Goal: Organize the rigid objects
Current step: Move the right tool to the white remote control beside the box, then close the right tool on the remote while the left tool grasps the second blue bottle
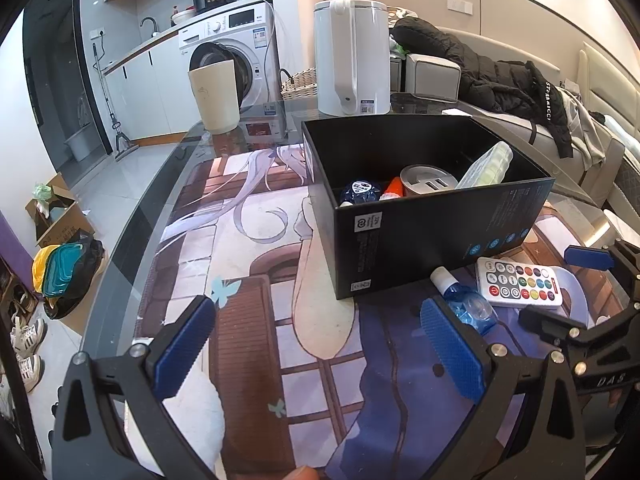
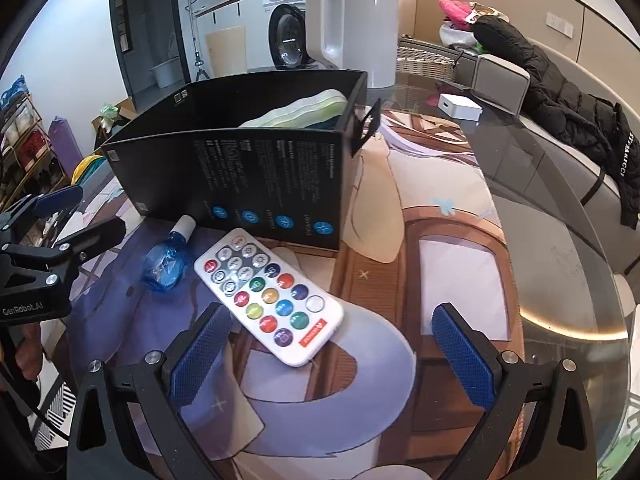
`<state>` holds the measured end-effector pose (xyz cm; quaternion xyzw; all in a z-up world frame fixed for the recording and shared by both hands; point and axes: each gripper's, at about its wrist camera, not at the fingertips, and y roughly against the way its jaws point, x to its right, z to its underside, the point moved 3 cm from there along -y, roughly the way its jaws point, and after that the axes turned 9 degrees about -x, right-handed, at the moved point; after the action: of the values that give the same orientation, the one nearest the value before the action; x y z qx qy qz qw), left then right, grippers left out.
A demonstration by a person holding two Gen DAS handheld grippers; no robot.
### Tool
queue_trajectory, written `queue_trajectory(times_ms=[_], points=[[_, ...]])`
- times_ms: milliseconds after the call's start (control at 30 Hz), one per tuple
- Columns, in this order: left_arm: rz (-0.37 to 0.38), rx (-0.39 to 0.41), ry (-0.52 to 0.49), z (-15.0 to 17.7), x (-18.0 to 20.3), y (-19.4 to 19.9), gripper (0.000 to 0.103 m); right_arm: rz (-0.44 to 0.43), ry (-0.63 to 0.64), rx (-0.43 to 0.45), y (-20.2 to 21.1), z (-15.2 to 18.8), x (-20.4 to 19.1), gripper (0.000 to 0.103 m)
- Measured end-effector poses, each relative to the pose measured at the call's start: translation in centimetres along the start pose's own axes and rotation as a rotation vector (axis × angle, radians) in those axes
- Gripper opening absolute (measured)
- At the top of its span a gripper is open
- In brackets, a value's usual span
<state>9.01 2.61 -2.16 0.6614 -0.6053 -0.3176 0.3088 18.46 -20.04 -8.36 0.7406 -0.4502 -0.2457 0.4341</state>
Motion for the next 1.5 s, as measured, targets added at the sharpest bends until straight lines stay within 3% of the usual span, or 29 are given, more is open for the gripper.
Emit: queue_trajectory(times_ms=[133, 300, 567, 833, 1300, 1333, 1400, 1500], points=[[-0.003, -0.001, -0.003, 0.0, -0.1, 0.1, 0.103, -0.006, 0.032, -0.001, -0.2, -0.3, -0.8, 0.102], [-0.002, -0.005, -0.005, 0.1, -0.2, -0.1, 0.103, 0.01, 0.018, -0.02, 0.0, -0.1, 1.3, 0.102], [0.005, -0.008, -0.007, 0.0, -0.1, -0.2, 0.103, 0.082, -0.096, -0.028, 0.1, -0.1, 5.1, 0.102], [0.005, -0.015, -0.01, 0.0, 0.0, -0.4, 0.103, -0.03, 0.037, -0.018, 0.0, -0.2, -0.1, 0.102], [-0.002, -0.025, -0.016, 0.1, 0.2, -0.7, 0.103, -0.014, 0.03, -0.006, -0.9, -1.6, -1.5, 0.102], [-0.003, -0.026, -0.02, 0.1, 0.3, -0.6, 0.103, -0.015, 0.033, -0.004, -0.9, -1.6, -1.5, 0.101], [-0.005, -0.026, -0.026, 0.1, 0.5, -0.6, 0.103, -0.023, 0.043, 0.018, -0.6, -1.6, -1.4, 0.088], [-0.009, -0.029, -0.037, 0.1, 1.1, -0.5, 0.103, -0.035, 0.053, 0.03, -0.4, -1.3, -1.2, 0.088]])
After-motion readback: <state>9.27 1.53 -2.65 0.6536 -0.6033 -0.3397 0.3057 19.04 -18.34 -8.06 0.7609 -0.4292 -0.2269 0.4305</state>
